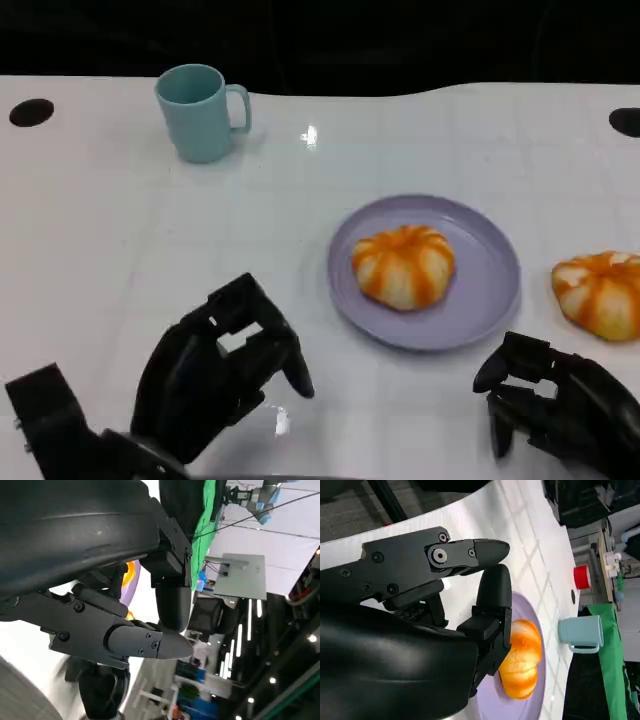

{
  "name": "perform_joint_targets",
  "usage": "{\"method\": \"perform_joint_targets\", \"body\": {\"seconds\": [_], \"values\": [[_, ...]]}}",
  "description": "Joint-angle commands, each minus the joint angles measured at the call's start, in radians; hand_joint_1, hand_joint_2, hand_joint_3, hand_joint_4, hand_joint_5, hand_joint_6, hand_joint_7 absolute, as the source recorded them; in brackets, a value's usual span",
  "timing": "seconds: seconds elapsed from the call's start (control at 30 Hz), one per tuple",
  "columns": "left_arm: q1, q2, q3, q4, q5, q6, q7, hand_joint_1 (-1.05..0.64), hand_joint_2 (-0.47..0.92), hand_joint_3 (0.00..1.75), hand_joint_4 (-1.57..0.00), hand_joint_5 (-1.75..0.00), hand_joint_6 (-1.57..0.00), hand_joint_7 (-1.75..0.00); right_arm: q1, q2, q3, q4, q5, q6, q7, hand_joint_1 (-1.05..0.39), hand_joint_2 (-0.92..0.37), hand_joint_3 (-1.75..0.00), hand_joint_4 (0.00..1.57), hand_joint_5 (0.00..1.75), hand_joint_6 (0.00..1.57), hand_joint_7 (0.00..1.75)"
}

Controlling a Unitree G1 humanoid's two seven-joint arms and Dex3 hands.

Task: Grasp the bread from the table and place it into the plate.

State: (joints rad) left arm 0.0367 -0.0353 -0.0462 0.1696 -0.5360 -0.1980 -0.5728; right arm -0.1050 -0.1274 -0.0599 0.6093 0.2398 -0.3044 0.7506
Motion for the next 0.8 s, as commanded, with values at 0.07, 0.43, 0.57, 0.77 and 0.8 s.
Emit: {"method": "perform_joint_targets", "body": {"seconds": [0.07,0.43,0.57,0.77,0.8], "values": [[0.034,-0.005,0.038,-0.036,-0.042,0.046,-0.032,-0.63,0.92,0.17,-0.79,-1.75,-0.64,-1.57,0.019,-0.016,0.001,0.003,-0.001,0.018,-0.001,-0.52,-0.92,-0.23,0.67,1.75,0.68,1.4],[0.064,-0.009,0.075,-0.034,-0.072,0.087,-0.098,-0.64,0.92,0.18,-0.84,-1.75,-0.62,-1.63,0.017,-0.02,0.0,0.011,-0.007,-0.001,0.001,-0.51,-0.92,-0.26,0.66,1.75,0.68,1.38],[0.058,-0.001,0.088,-0.025,-0.074,0.102,-0.122,-0.64,0.92,0.18,-0.85,-1.75,-0.62,-1.63,0.012,-0.02,-0.003,0.015,0.0,0.012,0.005,-0.5,-0.92,-0.24,0.67,1.75,0.68,1.38],[0.056,-0.005,0.101,-0.023,-0.067,0.122,-0.126,-0.64,0.92,0.17,-0.85,-1.75,-0.63,-1.62,0.01,-0.027,-0.003,0.019,-0.012,-0.009,0.0,-0.52,-0.92,-0.25,0.66,1.75,0.68,1.37],[0.054,-0.007,0.102,-0.018,-0.062,0.117,-0.127,-0.64,0.92,0.17,-0.85,-1.75,-0.64,-1.62,0.009,-0.027,-0.004,0.022,-0.012,-0.01,0.001,-0.51,-0.92,-0.26,0.65,1.75,0.67,1.37]]}}
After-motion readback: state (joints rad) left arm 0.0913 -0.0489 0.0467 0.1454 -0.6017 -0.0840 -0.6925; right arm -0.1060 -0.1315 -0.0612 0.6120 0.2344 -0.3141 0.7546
